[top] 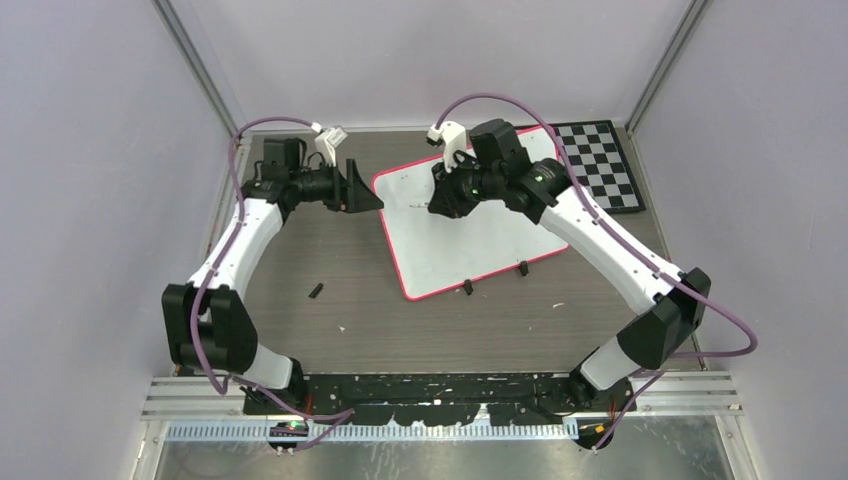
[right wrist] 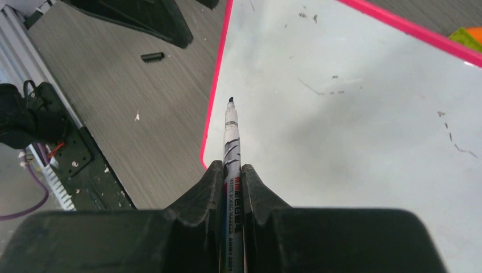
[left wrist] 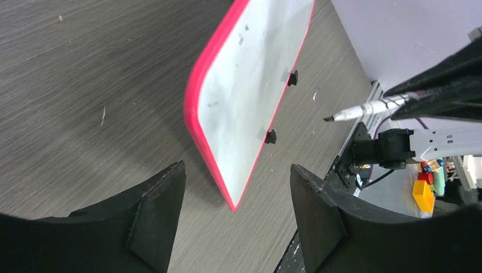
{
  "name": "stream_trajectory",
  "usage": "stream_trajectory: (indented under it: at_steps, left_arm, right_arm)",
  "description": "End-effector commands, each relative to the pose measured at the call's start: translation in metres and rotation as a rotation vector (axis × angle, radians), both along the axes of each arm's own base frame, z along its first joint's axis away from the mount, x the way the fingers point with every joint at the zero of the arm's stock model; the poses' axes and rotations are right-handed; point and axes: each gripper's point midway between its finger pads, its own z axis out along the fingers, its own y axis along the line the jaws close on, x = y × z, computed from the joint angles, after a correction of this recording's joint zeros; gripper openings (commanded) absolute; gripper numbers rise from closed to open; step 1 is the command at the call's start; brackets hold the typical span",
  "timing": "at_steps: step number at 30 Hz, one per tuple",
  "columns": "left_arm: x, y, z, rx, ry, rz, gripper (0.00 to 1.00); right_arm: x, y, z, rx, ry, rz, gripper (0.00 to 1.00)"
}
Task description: Write a sentence on the whiteboard
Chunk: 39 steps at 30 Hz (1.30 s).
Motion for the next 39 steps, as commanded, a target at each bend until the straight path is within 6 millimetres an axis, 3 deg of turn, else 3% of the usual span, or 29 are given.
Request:
stream_trajectory:
  at_steps: [1,7,15,33,39]
  left_arm:
    - [0.023,-0.014,0.021,-0.05,-0.066,-0.021,0.67]
    - [0.038,-0.017,0.021,-0.059,-0.077,-0.003,0.59]
    - [0.042,-0.019,0.021,-0.077,-0.071,-0.002,0.37]
    - [0.042,-0.023,0.016,-0.086,-0.065,-0.021,0.23]
    - [0.041,-0.025,0.017,-0.089,-0.067,-0.03,0.13]
  right_arm:
    - [0.024,0.021,0.024,0.052,-0.103,-0.035,0.0]
    - [0.031,0.041,0.016,0.045,-0.103,-0.024,0.0]
    - [0.042,0.057,0.012,0.037,-0.109,-0.035,0.0]
    - [0.055,0.068,0.01,0.04,-0.119,-0.041,0.0]
    - [0.062,0.066,0.006,0.019,-0.126,-0.072,0.0]
